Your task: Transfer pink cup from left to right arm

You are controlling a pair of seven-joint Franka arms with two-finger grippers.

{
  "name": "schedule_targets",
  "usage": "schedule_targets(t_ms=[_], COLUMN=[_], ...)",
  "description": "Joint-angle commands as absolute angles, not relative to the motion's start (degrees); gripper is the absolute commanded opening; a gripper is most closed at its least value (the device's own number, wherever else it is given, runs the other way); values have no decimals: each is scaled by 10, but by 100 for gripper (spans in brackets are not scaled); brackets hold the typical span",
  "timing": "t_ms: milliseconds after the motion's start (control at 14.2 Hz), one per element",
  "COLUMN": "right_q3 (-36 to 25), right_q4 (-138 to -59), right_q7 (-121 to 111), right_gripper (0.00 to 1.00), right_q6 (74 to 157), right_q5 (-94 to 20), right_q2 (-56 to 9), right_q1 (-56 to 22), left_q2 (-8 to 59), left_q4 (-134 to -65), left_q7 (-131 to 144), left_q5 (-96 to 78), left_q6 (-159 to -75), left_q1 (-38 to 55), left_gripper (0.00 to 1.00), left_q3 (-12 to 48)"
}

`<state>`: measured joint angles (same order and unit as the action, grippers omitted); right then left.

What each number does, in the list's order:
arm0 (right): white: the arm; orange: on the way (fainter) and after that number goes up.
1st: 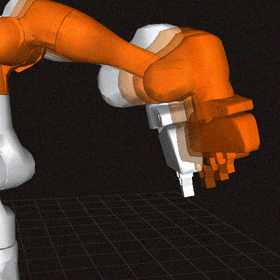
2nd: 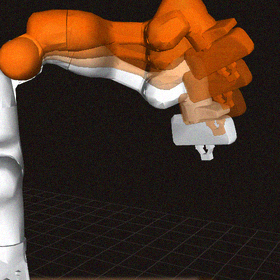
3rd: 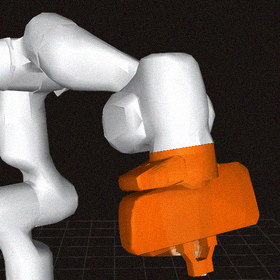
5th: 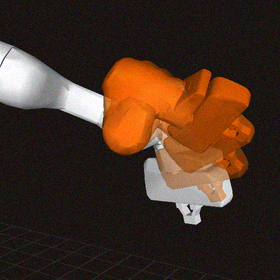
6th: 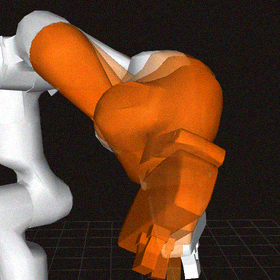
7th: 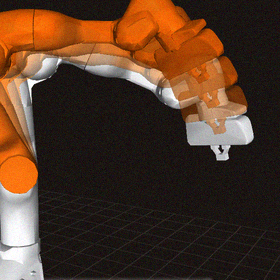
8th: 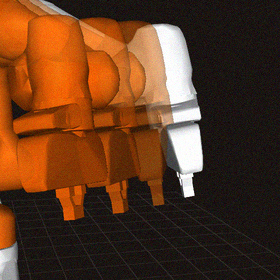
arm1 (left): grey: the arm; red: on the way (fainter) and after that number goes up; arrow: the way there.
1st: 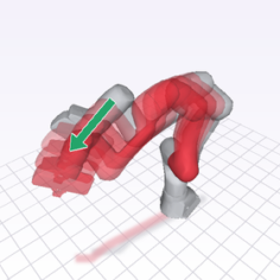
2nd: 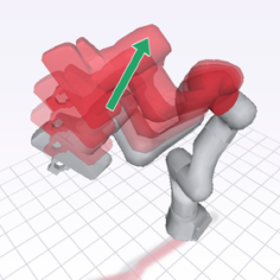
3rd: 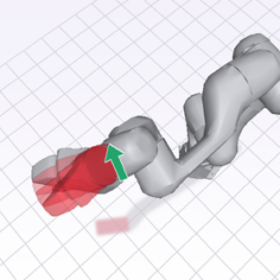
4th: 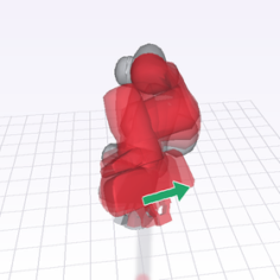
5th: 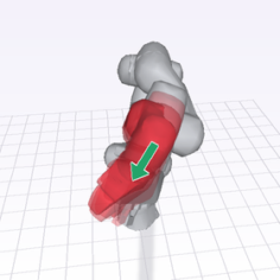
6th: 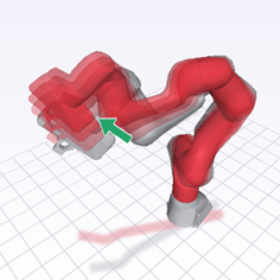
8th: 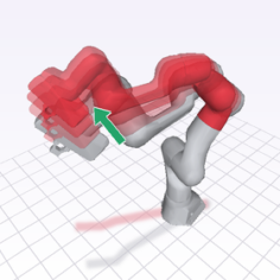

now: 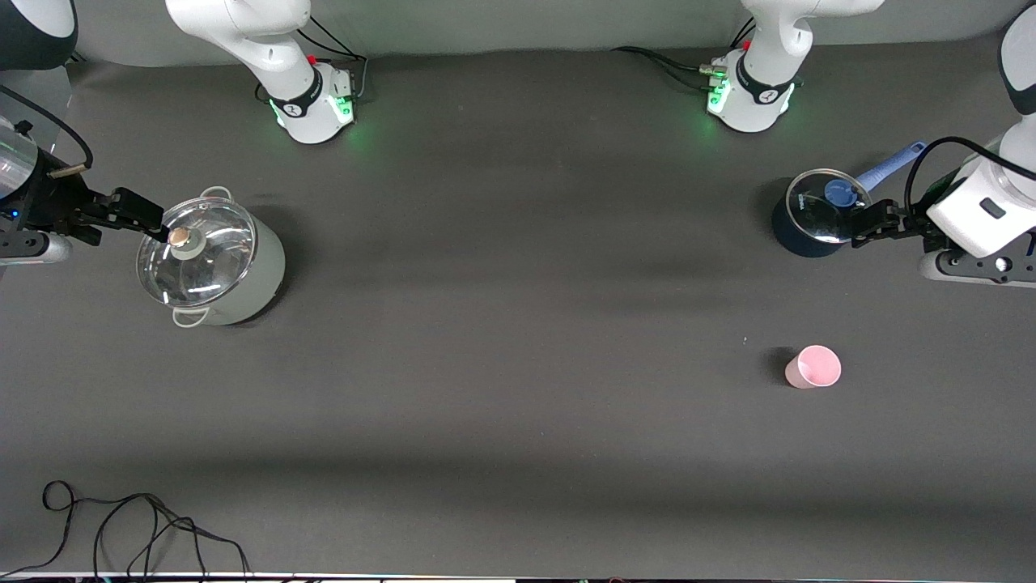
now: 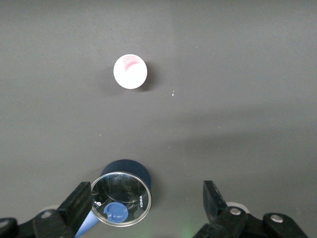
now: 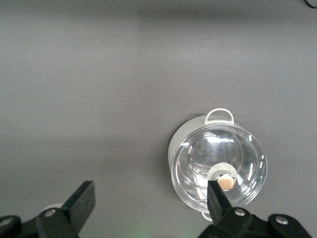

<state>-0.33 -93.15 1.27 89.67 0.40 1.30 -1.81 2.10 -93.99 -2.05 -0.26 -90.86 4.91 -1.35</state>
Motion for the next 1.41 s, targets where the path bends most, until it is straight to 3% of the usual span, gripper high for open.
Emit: schedule_targets(t_ms=[0, 1336], right_q3=[-9, -10], right_q4=[-943, -939], right_q7=[14, 10], right_gripper=[100, 100], right_q6=[893, 895], right_q5=[2, -3], right_q2=[25, 21], right_q1=[-26, -22], left_q2=[17, 32], left_q4=[-936, -917], left_q7=[-24, -25], left_q5=[4, 4], left_q6=[-904, -922], left_q1=[59, 58], left_gripper=[100, 100], left_q3=[-21, -20])
